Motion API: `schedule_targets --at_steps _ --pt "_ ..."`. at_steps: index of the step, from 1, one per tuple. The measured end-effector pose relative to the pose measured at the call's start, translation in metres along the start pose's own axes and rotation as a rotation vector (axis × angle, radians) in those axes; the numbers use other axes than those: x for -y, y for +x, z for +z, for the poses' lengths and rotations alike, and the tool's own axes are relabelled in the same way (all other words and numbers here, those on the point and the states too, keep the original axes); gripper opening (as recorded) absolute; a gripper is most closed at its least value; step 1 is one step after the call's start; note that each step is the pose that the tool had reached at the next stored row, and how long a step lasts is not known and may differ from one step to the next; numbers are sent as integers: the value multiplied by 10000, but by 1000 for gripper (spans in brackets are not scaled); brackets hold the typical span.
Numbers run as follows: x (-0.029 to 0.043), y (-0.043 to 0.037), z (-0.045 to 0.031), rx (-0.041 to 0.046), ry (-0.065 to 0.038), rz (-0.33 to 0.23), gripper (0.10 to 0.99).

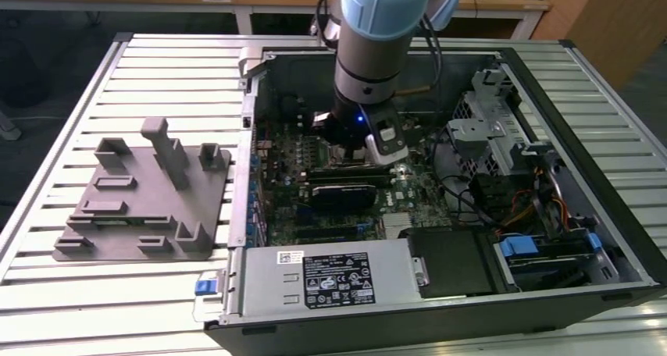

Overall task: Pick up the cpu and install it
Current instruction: 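Install the second cpu locking lever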

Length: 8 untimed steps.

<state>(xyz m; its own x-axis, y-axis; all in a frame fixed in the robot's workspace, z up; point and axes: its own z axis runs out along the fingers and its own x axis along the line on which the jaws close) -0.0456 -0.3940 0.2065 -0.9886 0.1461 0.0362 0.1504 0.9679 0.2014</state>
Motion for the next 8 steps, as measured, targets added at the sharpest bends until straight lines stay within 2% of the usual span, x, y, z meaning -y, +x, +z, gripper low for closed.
schedule_targets --at_steps 2,8 --pt "-21 -5 4 -8 42 1 106" --pt "-22 -7 4 -8 42 3 106"
